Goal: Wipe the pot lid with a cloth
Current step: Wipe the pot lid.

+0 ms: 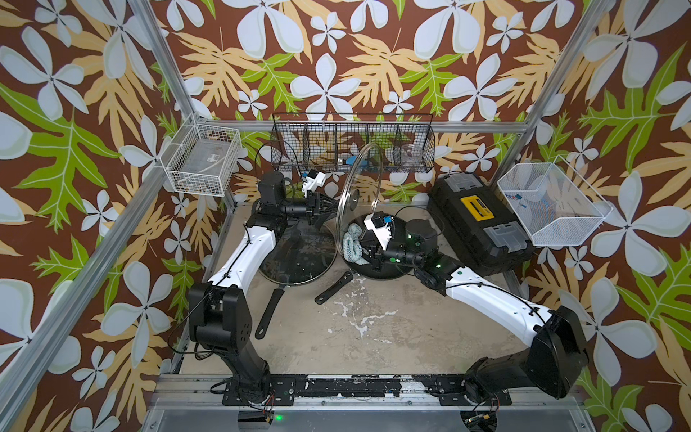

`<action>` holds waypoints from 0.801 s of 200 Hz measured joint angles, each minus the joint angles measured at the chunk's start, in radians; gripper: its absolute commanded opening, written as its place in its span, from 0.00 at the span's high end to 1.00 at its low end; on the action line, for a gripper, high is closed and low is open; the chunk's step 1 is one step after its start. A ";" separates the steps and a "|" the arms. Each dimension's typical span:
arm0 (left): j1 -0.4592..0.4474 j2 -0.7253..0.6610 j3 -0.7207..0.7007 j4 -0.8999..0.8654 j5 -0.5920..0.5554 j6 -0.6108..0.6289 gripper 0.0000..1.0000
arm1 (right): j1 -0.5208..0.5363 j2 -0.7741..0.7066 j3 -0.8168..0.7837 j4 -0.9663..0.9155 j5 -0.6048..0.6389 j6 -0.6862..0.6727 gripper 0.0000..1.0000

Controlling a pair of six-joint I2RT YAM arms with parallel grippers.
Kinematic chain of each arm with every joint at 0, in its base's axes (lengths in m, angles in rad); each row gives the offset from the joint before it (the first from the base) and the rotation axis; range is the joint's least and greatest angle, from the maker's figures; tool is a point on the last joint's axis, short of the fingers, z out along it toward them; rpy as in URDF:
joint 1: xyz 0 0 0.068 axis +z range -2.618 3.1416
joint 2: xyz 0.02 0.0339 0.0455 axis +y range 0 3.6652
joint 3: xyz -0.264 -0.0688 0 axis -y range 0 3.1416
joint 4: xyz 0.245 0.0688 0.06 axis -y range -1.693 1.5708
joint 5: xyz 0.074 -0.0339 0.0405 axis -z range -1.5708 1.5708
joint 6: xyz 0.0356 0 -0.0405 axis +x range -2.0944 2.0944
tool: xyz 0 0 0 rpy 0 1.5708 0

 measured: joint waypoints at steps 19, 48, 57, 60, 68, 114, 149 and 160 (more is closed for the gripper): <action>0.000 -0.001 0.000 0.000 -0.005 0.003 1.00 | -0.059 0.057 -0.010 0.048 0.025 0.029 1.00; 0.000 -0.003 0.000 0.000 -0.020 0.004 1.00 | -0.129 0.166 0.081 0.063 0.082 0.065 1.00; 0.001 -0.003 0.002 0.000 -0.029 0.006 1.00 | -0.137 0.200 0.134 0.053 0.089 0.069 1.00; 0.001 -0.003 0.003 0.001 -0.032 0.007 1.00 | -0.140 0.214 0.156 0.051 0.095 0.070 1.00; 0.002 -0.003 0.004 0.006 -0.043 0.011 1.00 | -0.144 0.243 0.209 0.040 0.113 0.069 1.00; 0.005 -0.004 0.009 0.019 -0.085 0.029 1.00 | -0.152 0.347 0.512 -0.044 0.180 0.055 1.00; 0.005 -0.005 0.009 0.041 -0.075 0.029 1.00 | -0.133 0.313 0.591 -0.042 0.171 0.070 1.00; 0.005 -0.005 0.009 0.041 -0.068 0.027 1.00 | -0.120 0.287 0.591 -0.035 0.156 0.070 1.00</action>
